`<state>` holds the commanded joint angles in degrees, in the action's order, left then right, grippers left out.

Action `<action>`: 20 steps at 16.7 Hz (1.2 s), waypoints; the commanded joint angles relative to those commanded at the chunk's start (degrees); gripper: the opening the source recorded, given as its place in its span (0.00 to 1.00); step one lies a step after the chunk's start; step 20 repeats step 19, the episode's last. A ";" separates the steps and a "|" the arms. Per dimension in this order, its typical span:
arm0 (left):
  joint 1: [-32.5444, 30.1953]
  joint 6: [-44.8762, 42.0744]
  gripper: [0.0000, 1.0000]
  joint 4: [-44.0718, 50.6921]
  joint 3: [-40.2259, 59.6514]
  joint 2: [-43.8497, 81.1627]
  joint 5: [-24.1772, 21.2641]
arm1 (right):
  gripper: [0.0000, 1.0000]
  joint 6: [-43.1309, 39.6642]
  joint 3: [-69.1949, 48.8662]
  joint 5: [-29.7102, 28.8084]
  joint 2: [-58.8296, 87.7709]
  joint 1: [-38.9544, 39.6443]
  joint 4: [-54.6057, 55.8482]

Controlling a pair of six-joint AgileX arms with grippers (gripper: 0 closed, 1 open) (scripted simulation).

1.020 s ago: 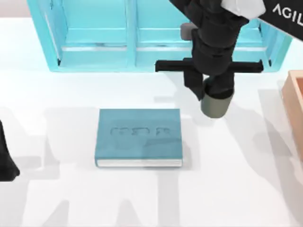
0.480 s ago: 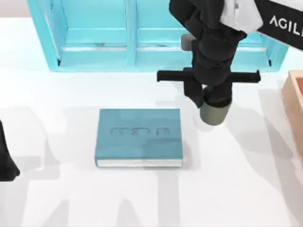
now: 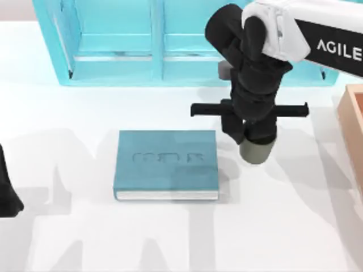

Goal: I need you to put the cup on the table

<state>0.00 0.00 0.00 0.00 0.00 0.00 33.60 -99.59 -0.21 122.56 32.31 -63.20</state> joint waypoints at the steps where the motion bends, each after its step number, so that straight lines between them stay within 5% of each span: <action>1: 0.00 0.00 1.00 0.00 0.00 0.00 0.00 | 0.08 0.00 0.00 0.00 0.00 0.00 0.00; 13: 0.00 0.00 1.00 0.00 0.00 0.00 0.00 | 0.98 0.00 0.00 0.00 0.00 0.00 0.00; 20: 0.00 0.00 1.00 0.00 0.00 0.00 0.00 | 1.00 0.00 0.00 0.00 0.00 0.00 0.00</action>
